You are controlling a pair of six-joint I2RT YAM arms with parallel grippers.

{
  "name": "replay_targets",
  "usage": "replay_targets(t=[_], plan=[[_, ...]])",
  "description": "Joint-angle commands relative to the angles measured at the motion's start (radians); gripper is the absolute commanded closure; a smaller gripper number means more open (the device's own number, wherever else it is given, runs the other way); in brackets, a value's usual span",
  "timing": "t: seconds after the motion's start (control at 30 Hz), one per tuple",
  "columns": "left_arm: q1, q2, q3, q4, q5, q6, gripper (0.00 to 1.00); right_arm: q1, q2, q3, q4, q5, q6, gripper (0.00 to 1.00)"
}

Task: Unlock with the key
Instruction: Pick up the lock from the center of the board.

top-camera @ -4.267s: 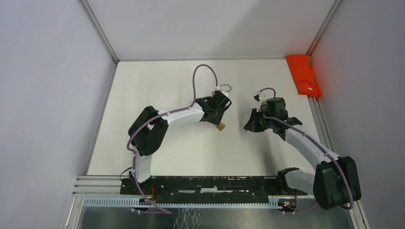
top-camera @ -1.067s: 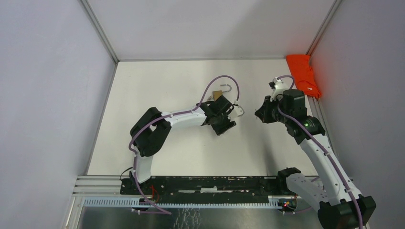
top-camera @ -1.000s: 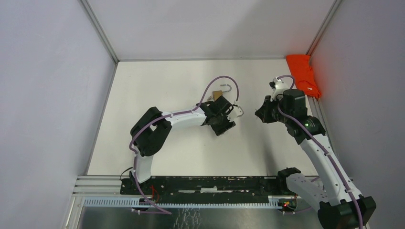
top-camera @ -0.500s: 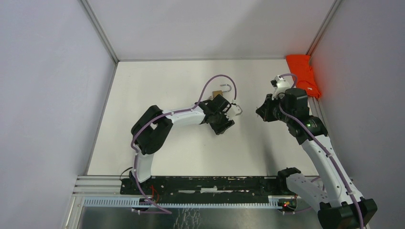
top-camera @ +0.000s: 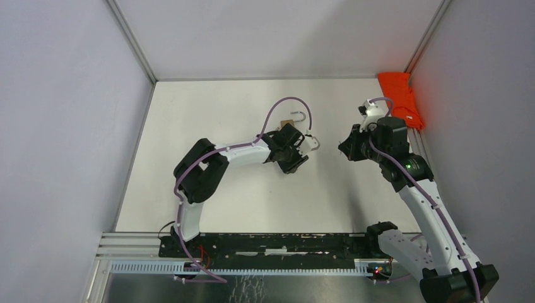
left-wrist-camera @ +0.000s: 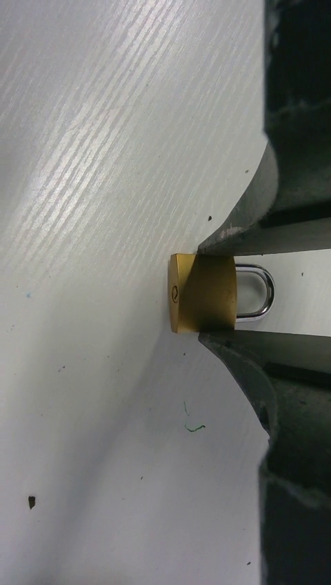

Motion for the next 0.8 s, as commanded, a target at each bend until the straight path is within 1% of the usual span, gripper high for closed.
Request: replay_targets(t=[0.0, 0.03, 0.07, 0.1, 0.13, 0.37, 0.5, 0.6, 0.7, 0.77], plan=[[0.002, 0.037, 0.015, -0.053, 0.031, 0.008, 0.76, -0.003, -0.014, 0.025, 0.036, 0.009, 0.000, 1.00], [0.002, 0.029, 0.016, -0.055, 0.036, 0.008, 0.82, -0.003, -0.013, 0.019, 0.039, 0.006, 0.000, 1.00], [0.003, 0.017, 0.015, -0.054, 0.040, 0.006, 0.91, -0.004, -0.012, 0.014, 0.046, 0.004, 0.001, 1.00], [0.007, 0.002, 0.014, -0.052, 0.048, 0.002, 0.97, -0.004, -0.011, 0.008, 0.050, 0.001, 0.003, 1.00], [0.012, -0.012, 0.013, -0.051, 0.062, -0.001, 0.98, -0.004, -0.009, 0.001, 0.058, -0.001, 0.005, 1.00], [0.059, -0.186, 0.008, -0.042, 0.236, -0.023, 0.98, -0.004, 0.009, -0.074, 0.133, -0.080, 0.030, 1.00], [0.107, -0.278, -0.005, -0.013, 0.419, -0.050, 0.98, -0.004, 0.010, -0.115, 0.173, -0.112, 0.039, 1.00], [0.141, -0.314, -0.009, 0.005, 0.549, -0.074, 0.98, -0.003, 0.014, -0.146, 0.197, -0.151, 0.025, 1.00], [0.162, -0.328, -0.032, 0.060, 0.661, -0.106, 0.98, -0.004, 0.017, -0.206, 0.270, -0.272, 0.039, 1.00], [0.179, -0.324, -0.058, 0.119, 0.737, -0.153, 0.98, -0.003, 0.016, -0.255, 0.344, -0.338, 0.072, 1.00]])
